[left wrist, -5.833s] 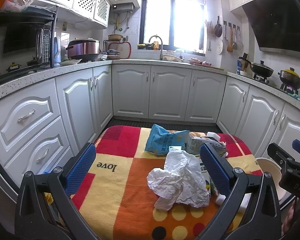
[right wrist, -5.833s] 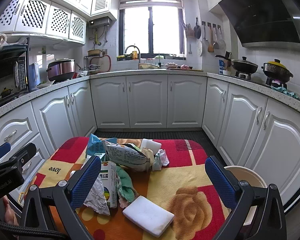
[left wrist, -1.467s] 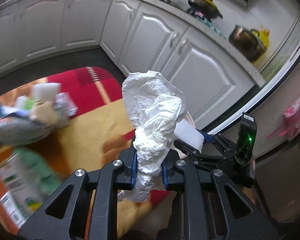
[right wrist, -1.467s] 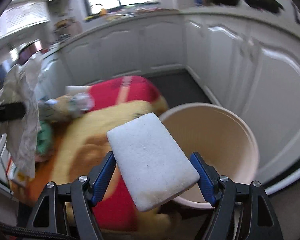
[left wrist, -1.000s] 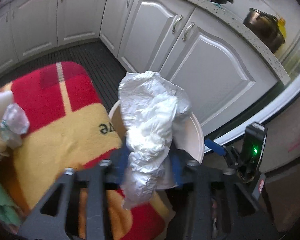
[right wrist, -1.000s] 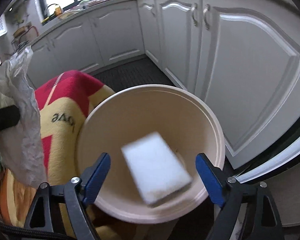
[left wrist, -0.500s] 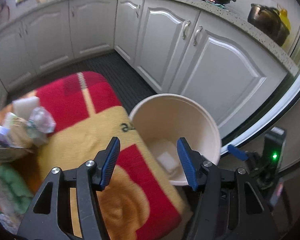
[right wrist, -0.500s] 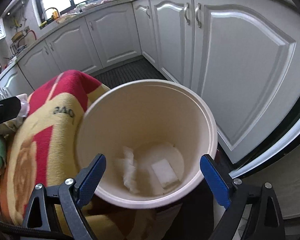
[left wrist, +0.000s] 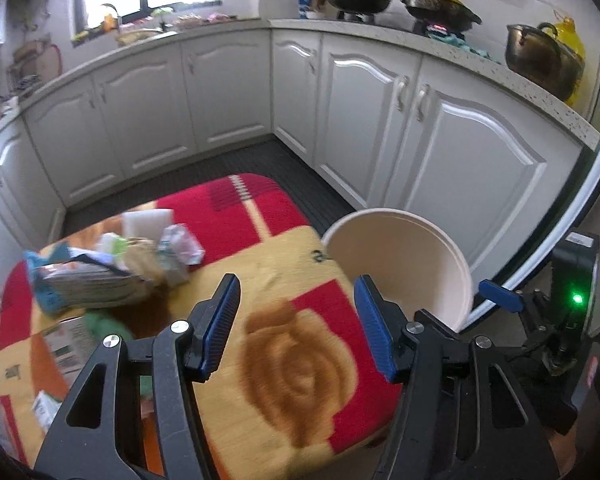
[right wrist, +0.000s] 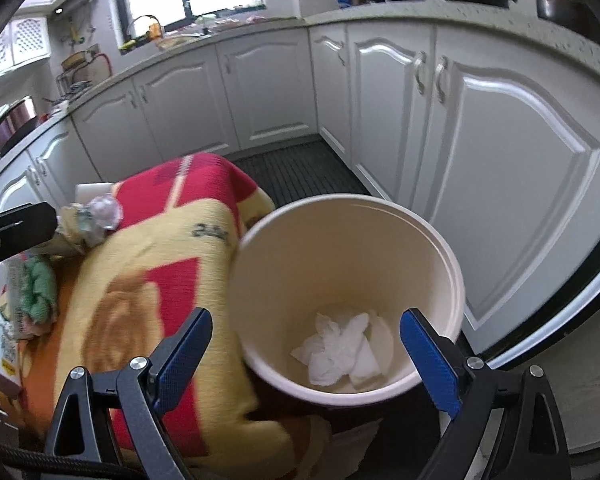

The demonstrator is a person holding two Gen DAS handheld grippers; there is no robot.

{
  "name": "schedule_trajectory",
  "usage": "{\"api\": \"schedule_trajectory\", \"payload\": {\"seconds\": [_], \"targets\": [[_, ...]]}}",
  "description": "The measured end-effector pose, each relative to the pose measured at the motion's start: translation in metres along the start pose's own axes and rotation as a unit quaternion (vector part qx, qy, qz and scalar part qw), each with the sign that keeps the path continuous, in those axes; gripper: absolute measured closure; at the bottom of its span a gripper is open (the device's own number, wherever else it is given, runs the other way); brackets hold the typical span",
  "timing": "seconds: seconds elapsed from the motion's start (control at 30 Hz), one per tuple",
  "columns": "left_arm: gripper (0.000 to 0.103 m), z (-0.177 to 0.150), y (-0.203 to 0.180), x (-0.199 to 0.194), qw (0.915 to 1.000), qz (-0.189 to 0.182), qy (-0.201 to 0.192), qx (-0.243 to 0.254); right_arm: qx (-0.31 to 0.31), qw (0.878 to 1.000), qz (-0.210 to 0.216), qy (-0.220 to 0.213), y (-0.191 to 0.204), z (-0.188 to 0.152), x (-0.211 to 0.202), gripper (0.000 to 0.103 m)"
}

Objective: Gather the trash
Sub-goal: 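Move both tools back over the table toward the cartons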

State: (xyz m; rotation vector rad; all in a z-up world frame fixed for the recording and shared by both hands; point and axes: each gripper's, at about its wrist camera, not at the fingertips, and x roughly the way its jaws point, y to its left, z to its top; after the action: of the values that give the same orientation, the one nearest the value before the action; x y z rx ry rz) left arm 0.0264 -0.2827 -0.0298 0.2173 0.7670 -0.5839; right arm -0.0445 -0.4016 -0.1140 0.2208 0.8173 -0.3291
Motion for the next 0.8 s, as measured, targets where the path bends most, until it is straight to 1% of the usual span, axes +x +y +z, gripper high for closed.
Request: {"api": "schedule_trajectory", "payload": {"seconds": [0.17,0.37,0.6,0.8], "targets": [[0.045,-0.014,0.02,-0.02,0.9994,0.032,-0.012,-0.009,-0.021,1.0,0.012,-0.014,0.026,0.0,-0.014,0.009],[0.045,-0.034,0.051,-0.038,0.9978,0.045,-0.012,-0.047,-0.041,0.998,0.033,-0.021,0.058,-0.001,-0.024,0.009],[0.045,-0.057,0.082,-0.057,0.9939,0.081,-0.017,-0.073,-0.077,0.995,0.053,-0.033,0.098,-0.001,-0.034,0.009],[0.045,-0.075,0.109,-0.068,0.9907,0.088,-0.012,-0.103,-0.101,0.992,0.067,-0.04,0.13,-0.002,-0.041,0.009]]}}
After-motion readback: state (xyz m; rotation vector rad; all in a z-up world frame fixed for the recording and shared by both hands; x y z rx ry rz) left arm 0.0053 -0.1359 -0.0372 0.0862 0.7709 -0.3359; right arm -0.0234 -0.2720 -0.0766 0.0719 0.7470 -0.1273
